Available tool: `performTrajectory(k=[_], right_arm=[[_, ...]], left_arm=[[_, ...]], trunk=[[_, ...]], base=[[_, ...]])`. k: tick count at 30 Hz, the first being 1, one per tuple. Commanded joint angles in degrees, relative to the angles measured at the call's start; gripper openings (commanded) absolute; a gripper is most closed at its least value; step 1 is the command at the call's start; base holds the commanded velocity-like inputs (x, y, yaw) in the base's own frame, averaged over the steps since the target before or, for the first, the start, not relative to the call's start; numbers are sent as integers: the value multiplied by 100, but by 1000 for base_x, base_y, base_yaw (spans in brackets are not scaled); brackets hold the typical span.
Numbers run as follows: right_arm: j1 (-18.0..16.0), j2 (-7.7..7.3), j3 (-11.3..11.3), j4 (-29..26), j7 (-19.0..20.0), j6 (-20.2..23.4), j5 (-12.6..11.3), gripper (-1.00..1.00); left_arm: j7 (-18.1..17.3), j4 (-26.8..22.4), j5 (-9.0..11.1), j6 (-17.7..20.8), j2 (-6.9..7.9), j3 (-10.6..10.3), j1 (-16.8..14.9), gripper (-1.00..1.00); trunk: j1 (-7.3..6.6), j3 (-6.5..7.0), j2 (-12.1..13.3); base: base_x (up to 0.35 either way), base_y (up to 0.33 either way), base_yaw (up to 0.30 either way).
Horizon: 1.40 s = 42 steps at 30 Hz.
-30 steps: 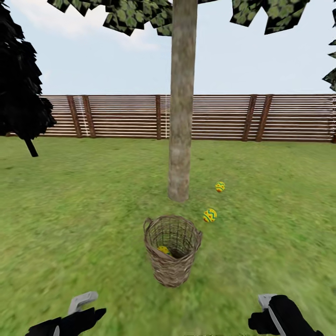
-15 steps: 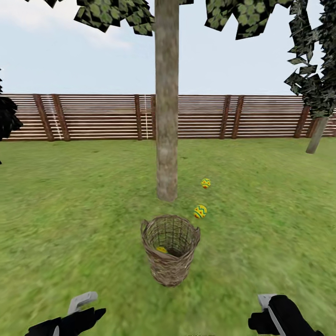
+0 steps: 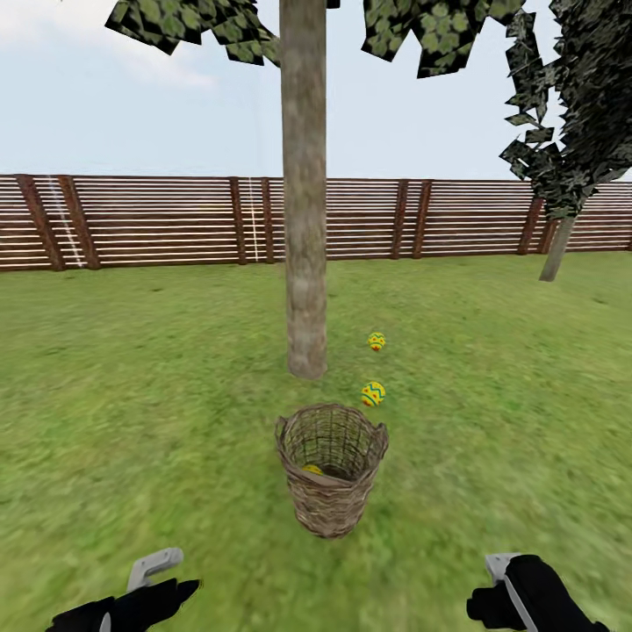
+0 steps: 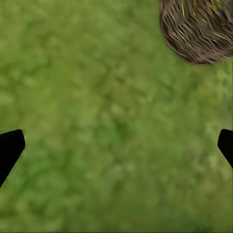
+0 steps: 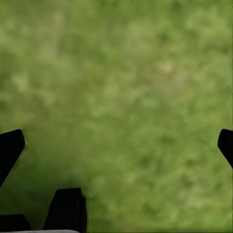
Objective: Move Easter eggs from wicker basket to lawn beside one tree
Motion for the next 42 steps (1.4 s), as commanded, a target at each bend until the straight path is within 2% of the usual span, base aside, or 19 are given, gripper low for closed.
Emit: performTrajectory(k=[1,17,42], right_arm=[[-3,0,-11,-8,43,28,36,100],[-3,0,-16,-16,43,28,31,100],[-3,-15,-37,-51,43,43,27,100]], left_arm=[[-56,-1,-56,18,-5,20,-6,100],[-55,5,-56,29,0,23,-6,100],[-53,135,-65,15,1,14,-6,100]], trunk=[[-1,-6,-3],[-1,-6,-3],[-1,-6,-3]], base=[[0,343,-6],[18,340,-1],[273,232,0]])
